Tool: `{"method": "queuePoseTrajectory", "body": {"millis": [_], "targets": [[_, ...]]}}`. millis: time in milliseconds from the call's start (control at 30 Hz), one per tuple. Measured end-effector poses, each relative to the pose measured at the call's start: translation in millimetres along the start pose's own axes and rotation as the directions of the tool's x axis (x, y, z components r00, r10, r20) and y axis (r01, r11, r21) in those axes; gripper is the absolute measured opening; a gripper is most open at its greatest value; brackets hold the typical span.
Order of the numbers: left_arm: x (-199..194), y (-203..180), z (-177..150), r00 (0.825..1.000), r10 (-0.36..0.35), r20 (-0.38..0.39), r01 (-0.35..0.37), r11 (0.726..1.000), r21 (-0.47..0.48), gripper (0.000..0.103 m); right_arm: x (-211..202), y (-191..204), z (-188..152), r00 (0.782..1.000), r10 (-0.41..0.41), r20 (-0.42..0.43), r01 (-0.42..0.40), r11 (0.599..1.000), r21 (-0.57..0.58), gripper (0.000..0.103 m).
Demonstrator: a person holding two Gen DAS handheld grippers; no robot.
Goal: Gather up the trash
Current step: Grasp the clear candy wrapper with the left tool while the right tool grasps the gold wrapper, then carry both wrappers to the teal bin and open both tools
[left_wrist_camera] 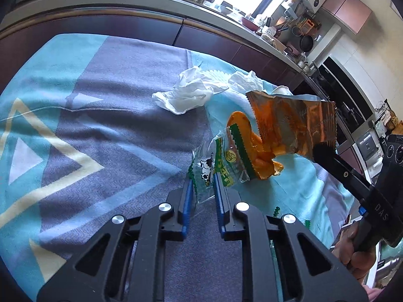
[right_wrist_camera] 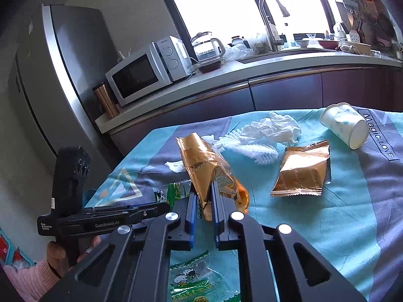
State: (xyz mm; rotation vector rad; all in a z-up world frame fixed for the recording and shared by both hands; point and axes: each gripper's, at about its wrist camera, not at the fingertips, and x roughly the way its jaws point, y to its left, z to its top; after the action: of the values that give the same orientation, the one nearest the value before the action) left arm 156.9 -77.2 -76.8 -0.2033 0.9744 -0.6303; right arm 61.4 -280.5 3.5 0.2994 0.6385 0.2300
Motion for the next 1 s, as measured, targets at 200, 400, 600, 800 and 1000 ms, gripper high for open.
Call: {"method": "queuePoseTrajectory", "body": {"millis": [200, 400, 600, 800, 1000], "targets": [[-23, -7, -7, 0.997, 0.043, 0.062, -0.045, 0.998, 0.038, 0.016, -11, 6, 5, 0.999, 0.030, 0.029, -0.030, 1.000, -0.010, 0.009], [-58, -8, -17, 0.989, 0.080, 0.124, -0.088, 0.994, 0.062, 0.016, -16, 19, 7, 0.995, 0.094, 0.037, -0.094, 0.995, -0.014, 0.009], [-89, 0, -29, 0.979, 0.129, 0.159, -0.140, 0.988, 0.062, 0.016, -11, 42, 3, 0.986, 0.164, 0.014, -0.164, 0.986, -0.035, 0.009], [-122, 18, -43, 0.966, 0.175, 0.190, -0.186, 0.982, 0.041, 0.016, 1, 72, -3, 0.972, 0.233, -0.024, -0.234, 0.971, -0.059, 0.009], [-156, 41, -57, 0.943, 0.245, 0.225, -0.253, 0.967, 0.006, 0.016, 15, 103, -9, 0.951, 0.301, -0.071, -0.307, 0.948, -0.084, 0.009]]}}
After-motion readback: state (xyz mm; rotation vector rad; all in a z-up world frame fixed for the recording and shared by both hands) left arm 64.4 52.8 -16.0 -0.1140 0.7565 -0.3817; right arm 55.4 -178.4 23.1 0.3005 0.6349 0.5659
